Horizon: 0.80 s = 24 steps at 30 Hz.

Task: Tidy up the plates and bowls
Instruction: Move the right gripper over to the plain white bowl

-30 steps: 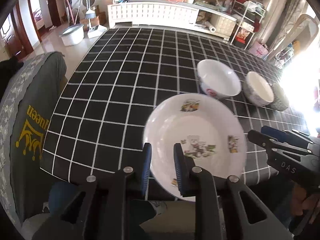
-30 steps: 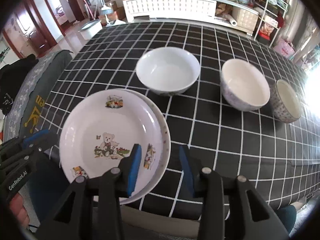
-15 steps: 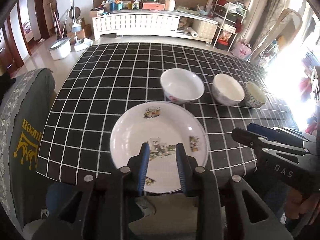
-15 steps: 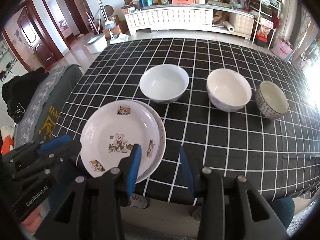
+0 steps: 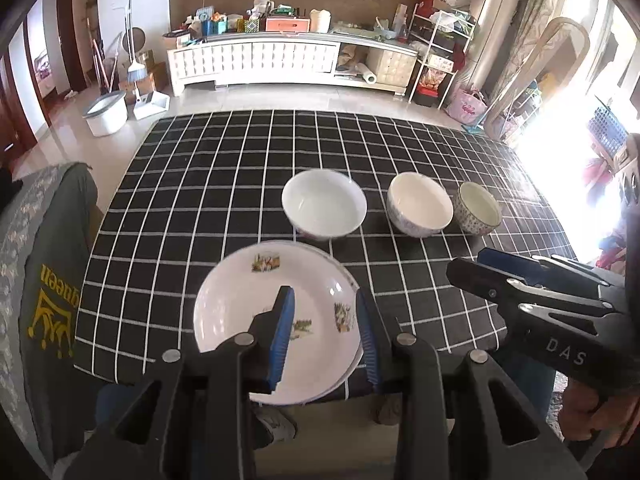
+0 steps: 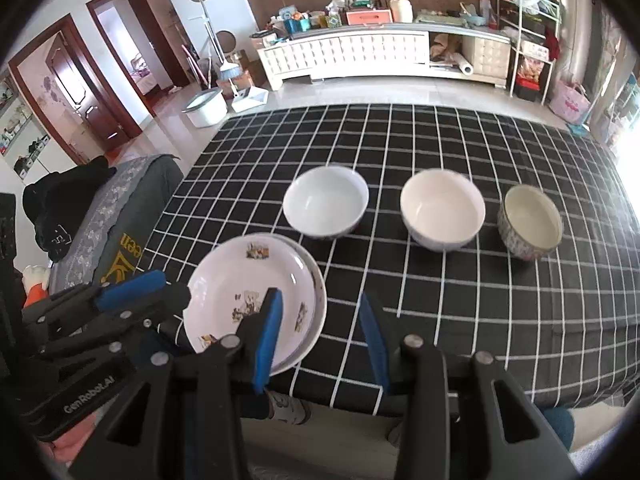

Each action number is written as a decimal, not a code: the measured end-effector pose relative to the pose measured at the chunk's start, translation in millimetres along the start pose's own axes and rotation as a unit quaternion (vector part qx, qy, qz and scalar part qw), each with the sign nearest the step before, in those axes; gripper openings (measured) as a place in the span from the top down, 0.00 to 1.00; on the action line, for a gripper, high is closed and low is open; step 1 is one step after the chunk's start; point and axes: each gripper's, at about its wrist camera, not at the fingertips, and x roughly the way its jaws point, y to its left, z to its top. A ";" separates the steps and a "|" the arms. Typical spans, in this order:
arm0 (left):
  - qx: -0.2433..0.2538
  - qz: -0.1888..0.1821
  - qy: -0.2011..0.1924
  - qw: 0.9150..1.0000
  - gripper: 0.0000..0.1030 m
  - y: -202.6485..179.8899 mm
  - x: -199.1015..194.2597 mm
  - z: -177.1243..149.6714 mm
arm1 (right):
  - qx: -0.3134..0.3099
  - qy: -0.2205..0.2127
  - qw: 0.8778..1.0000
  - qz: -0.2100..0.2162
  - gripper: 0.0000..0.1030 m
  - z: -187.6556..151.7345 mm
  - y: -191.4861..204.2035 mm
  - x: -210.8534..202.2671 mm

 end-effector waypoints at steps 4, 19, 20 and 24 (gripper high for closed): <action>0.007 0.000 -0.002 1.000 0.71 -6.2 3.8 15.9 | -0.002 -0.005 1.000 0.000 0.56 15.1 -4.5 -1.8; 0.002 0.004 0.009 1.000 0.67 8.1 34.5 76.1 | 0.034 0.024 0.999 0.033 0.56 73.5 -19.9 35.6; 0.000 0.005 0.011 1.000 0.67 11.2 38.0 79.8 | 0.039 0.031 0.998 0.039 0.56 79.1 -21.0 42.3; -0.015 -0.011 0.039 0.999 0.67 22.9 62.9 94.3 | 0.039 0.045 0.998 0.029 0.56 94.4 -23.3 62.3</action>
